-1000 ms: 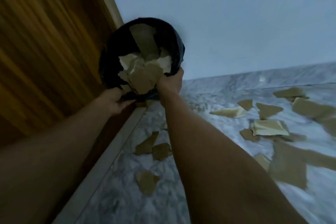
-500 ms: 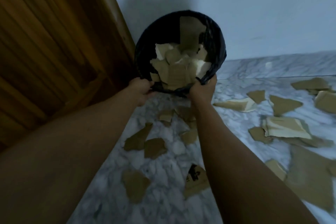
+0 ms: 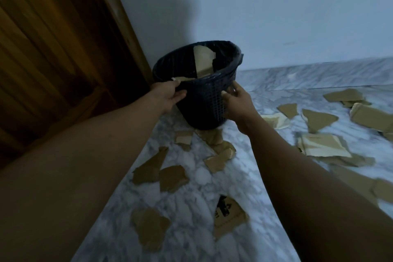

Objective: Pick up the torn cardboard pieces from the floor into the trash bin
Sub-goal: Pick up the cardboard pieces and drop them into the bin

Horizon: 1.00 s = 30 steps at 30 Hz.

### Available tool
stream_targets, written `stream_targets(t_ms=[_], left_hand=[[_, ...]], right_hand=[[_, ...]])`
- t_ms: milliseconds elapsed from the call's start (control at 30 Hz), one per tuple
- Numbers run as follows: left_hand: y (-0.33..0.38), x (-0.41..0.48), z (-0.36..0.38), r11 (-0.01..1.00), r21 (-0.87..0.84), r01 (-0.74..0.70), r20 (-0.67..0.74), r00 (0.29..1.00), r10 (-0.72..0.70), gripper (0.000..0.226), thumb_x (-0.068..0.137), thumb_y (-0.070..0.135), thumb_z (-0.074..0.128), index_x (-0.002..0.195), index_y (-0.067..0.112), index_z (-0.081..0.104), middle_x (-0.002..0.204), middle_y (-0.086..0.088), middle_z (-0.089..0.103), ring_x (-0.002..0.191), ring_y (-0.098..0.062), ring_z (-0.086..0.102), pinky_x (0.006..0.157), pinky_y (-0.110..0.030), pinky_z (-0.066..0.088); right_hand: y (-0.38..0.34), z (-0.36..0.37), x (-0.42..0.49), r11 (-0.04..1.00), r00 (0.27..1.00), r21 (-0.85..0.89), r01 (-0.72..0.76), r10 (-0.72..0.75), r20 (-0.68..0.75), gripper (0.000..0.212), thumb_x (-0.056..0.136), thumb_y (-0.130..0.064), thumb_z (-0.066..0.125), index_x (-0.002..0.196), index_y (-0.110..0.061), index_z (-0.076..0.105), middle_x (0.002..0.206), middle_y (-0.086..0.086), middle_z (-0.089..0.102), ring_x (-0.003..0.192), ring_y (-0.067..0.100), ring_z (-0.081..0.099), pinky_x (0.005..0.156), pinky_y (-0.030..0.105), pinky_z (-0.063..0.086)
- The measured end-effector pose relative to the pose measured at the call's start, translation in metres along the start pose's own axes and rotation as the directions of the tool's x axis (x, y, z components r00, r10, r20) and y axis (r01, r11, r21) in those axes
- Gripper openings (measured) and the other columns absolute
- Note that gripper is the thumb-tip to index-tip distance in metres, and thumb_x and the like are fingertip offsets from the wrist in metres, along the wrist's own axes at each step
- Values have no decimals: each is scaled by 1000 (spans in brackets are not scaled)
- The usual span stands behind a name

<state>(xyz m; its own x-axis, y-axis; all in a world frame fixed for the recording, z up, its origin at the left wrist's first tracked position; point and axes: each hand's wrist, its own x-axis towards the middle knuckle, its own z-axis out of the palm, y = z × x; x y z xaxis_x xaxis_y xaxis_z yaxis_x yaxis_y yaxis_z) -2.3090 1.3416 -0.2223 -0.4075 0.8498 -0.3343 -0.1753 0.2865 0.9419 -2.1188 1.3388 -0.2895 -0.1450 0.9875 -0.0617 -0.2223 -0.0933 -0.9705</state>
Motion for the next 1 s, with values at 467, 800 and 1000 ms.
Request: stream_targets(t_ms=[467, 800, 1000], left_hand=[[-163, -84, -117, -232, 777, -586, 462, 780, -421, 82, 83, 37, 71, 147, 2, 33, 155, -11, 29, 144, -25, 26, 120, -40, 11], [-170, -70, -141, 5, 815, -579, 537, 753, -381, 42, 100, 25, 50, 135, 1, 51, 142, -20, 48, 129, -35, 46, 108, -44, 33], [-170, -30, -132, -90, 813, -575, 532, 797, -287, 67, 96, 47, 52, 149, 10, 32, 155, -16, 21, 141, -36, 18, 118, -54, 12]], right_hand=[[36, -4, -125, 19, 760, -997, -71, 649, -42, 79, 82, -37, 79, 146, -15, 39, 131, 13, 57, 110, 27, 65, 86, 36, 57], [115, 34, -136, -101, 845, -993, -66, 524, -109, 32, 89, -29, 67, 115, -14, 56, 110, 5, 61, 94, 20, 62, 69, 30, 47], [76, 63, -60, -163, 811, -982, -94, 559, -170, 39, 96, -33, 56, 120, -3, 63, 114, 13, 65, 100, 27, 61, 84, 36, 50]])
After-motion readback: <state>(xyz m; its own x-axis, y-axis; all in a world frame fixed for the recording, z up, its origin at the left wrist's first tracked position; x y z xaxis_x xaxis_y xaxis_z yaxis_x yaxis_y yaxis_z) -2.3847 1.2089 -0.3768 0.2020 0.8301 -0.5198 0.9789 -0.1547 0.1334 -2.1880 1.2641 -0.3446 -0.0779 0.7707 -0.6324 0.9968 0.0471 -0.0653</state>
